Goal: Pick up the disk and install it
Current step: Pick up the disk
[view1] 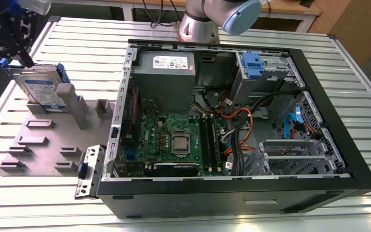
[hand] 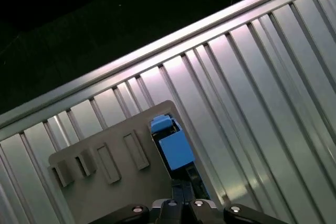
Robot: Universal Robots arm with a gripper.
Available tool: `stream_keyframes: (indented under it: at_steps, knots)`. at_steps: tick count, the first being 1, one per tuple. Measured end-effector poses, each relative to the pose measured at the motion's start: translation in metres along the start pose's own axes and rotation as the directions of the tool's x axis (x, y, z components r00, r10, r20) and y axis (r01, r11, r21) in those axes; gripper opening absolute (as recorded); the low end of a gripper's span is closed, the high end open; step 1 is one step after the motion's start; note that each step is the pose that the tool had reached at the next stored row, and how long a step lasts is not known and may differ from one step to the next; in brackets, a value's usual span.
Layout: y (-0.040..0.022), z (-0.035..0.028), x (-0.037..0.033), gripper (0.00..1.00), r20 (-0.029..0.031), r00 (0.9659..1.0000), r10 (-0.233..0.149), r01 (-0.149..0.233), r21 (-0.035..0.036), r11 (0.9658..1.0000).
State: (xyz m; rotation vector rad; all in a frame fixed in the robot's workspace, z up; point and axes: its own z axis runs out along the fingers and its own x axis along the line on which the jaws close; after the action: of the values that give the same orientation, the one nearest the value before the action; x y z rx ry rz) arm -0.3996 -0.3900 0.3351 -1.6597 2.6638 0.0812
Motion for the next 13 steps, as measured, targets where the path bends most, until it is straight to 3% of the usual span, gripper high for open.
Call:
stream_keyframes:
  at_steps: [3,6,9,13]
  knots:
    - [0.0000,0.0001,0.0000,0.11,-0.0023,0.9985,-0.055,0.055,-0.0017,0.9985]
    - [0.0000,0.0002,0.0000,0.11,-0.0044,0.9941,-0.109,0.109,-0.0034,0.9941]
    - [-0.0001,0.0003,0.0000,0.11,-0.0066,0.9865,-0.164,0.164,-0.0053,0.9865]
    - [-0.0001,0.0005,0.0000,0.11,-0.0091,0.9727,-0.232,0.232,-0.0079,0.9727]
